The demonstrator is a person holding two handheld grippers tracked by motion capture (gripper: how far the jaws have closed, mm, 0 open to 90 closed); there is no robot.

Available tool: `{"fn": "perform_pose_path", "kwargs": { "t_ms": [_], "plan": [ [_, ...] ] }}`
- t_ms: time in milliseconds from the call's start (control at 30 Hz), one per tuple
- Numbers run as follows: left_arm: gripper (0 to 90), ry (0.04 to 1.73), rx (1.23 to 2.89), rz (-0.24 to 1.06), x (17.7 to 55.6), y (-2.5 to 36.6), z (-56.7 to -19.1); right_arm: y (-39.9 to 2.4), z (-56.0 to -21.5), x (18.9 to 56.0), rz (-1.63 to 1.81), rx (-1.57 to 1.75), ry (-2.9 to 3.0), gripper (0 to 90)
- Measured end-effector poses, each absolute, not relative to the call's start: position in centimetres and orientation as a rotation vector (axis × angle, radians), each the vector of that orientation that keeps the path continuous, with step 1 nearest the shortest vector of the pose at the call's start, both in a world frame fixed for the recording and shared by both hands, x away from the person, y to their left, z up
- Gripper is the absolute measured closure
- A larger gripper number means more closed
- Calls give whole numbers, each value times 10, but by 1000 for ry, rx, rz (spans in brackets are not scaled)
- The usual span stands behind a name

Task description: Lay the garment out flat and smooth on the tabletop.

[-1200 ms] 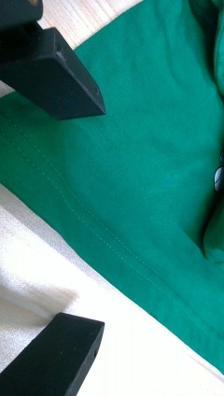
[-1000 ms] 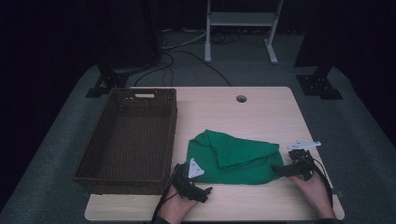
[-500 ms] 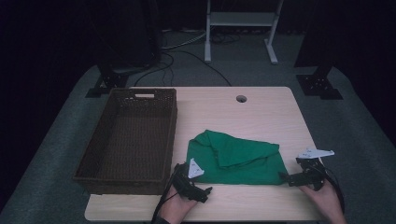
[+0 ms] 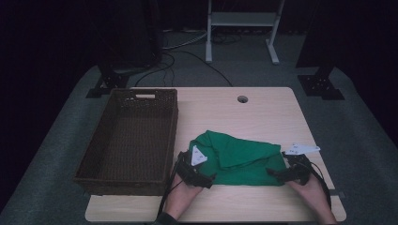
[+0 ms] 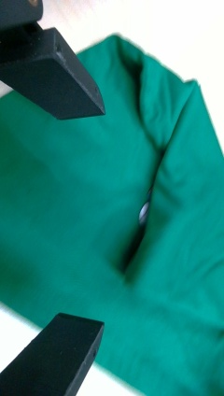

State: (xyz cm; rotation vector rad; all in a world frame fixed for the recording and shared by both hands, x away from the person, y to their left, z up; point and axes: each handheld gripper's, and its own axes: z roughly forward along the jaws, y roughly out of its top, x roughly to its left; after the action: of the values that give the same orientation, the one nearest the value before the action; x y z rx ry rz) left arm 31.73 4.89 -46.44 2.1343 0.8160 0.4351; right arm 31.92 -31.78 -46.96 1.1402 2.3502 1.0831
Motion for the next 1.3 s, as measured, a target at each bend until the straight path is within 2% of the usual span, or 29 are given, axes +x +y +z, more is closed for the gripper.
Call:
{"fn": "perform_pose_path", "kwargs": {
  "t_ms": [300,533,767,1300],
  "plan": [
    [0,856,2175,399,349,48,-480,-308,-483,332,1009,1144,2401,0],
    [0,861,2220,379,352,44,-484,-305,-485,331,966,1132,2406,0],
    [0,858,2216,384,335,46,-485,-306,-486,318,967,1130,2405,0],
    [0,823,2228,362,275,60,-485,-308,-486,262,975,1099,2432,0]
  ]
}}
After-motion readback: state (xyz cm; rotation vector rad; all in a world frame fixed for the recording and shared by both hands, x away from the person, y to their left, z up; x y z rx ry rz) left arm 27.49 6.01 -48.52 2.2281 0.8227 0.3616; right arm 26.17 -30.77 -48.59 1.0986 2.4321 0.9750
